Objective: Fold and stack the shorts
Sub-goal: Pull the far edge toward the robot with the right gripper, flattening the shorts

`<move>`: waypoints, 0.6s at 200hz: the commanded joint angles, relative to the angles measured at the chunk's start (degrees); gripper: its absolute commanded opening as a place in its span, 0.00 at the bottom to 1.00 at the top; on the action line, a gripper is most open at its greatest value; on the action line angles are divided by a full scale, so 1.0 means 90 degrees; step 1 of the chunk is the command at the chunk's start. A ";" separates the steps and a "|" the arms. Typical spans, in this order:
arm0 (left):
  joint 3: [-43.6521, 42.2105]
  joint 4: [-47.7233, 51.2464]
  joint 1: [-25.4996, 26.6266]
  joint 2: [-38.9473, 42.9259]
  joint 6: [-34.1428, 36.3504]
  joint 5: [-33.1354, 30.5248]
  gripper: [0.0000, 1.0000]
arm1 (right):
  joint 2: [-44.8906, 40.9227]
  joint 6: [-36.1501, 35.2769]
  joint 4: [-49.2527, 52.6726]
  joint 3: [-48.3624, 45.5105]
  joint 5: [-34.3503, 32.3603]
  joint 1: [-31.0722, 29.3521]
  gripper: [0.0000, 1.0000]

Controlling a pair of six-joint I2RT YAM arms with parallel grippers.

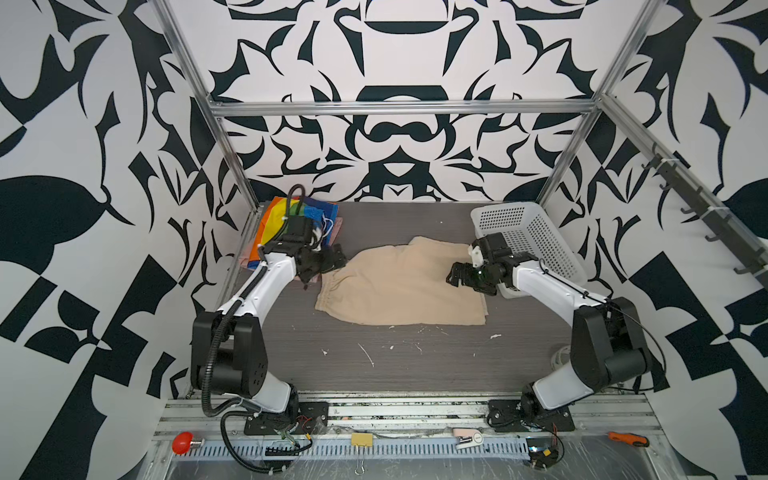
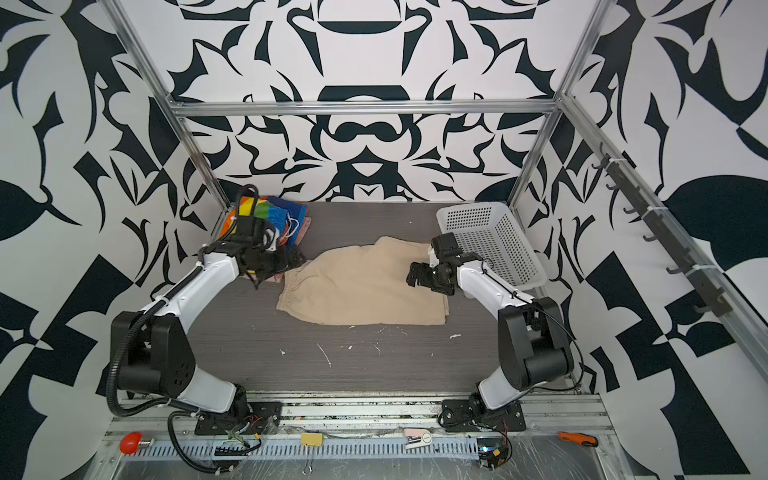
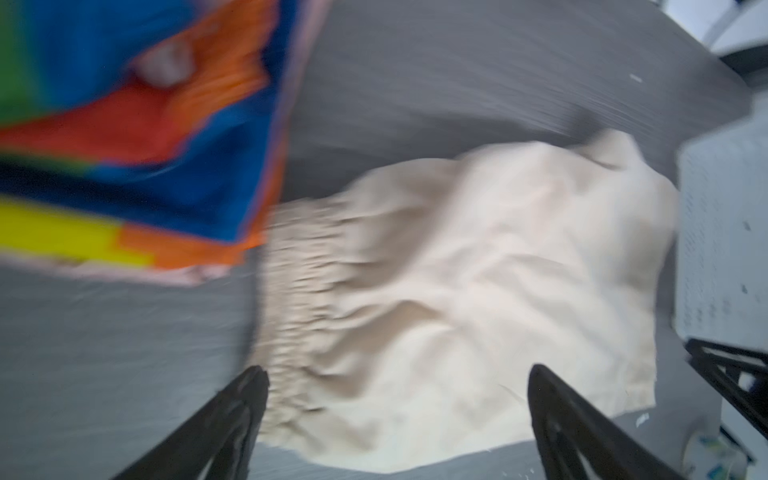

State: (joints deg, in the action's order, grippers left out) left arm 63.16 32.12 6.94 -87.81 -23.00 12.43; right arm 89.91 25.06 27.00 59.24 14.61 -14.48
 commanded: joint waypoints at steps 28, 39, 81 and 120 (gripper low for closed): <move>-0.0509 -0.0803 0.0274 -0.0106 -0.0724 0.1747 0.99 | 0.0354 -0.0040 -0.0094 0.0146 0.0300 -0.0099 0.98; -0.0373 -0.0843 0.0377 -0.0187 -0.0833 0.1752 0.99 | 0.0450 -0.0056 -0.0145 0.0113 0.0325 -0.0115 0.98; -0.0355 -0.1283 0.0534 -0.0847 -0.1133 0.1794 0.99 | 0.0854 -0.0149 -0.0422 -0.0103 0.0391 -0.0093 0.98; -0.0395 -0.1157 0.0528 -0.1308 -0.0960 0.1298 0.99 | 0.1057 -0.0239 -0.0470 -0.0229 0.0394 0.0013 0.98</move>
State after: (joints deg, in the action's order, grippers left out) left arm 60.12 21.08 11.75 -98.35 -31.86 26.70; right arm 99.26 24.21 23.42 58.59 17.80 -15.07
